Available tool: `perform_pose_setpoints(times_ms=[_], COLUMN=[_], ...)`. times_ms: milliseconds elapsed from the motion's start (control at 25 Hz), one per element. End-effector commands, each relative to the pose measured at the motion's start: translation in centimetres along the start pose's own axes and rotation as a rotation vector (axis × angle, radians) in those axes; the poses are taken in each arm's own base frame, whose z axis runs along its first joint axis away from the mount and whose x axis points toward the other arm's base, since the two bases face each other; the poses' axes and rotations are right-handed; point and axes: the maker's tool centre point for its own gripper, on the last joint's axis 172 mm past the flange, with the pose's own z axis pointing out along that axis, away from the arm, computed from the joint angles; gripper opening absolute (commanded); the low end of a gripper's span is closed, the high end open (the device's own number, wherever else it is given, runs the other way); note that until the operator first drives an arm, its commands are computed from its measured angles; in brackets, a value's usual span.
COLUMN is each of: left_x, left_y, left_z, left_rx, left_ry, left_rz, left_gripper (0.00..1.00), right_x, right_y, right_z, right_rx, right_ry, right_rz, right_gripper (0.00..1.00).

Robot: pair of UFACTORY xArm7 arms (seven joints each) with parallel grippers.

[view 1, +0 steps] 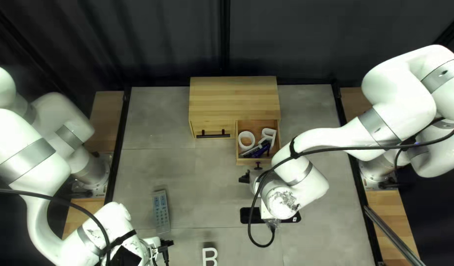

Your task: Open drawers and place objects into drawer and close

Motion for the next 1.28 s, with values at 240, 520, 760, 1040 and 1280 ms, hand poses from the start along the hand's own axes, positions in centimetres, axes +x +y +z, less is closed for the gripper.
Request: perform_pose_setpoints(times_ms=[240, 520, 760, 1040, 1280], left_x=[0.0, 0.0, 0.0, 0.0, 0.0], left_y=[0.0, 0.0, 0.0, 0.0, 0.0], left_z=[0.0, 0.0, 0.0, 0.0, 0.0], left_rx=[0.0, 0.0, 0.0, 0.0, 0.0], left_ry=[0.0, 0.0, 0.0, 0.0, 0.0], left_rz=[0.0, 0.0, 0.0, 0.0, 0.0], left_gripper=[1.0, 1.0, 1.0, 1.0, 1.0], right_x=[-0.4, -1.1, -1.9, -2.1, -2.0], right_y=[-0.2, -0.4, -0.6, -0.7, -0.7], right_z=[0.2, 0.3, 0.2, 0.2, 0.4], right_rx=[0.001, 0.002, 0.003, 0.0, 0.0], right_ry=[-0.012, -0.025, -0.037, -0.037, -0.036], right_rz=[-0.004, -0.002, 0.001, 0.004, 0.002], right_gripper=[1.0, 1.0, 1.0, 1.0, 1.0])
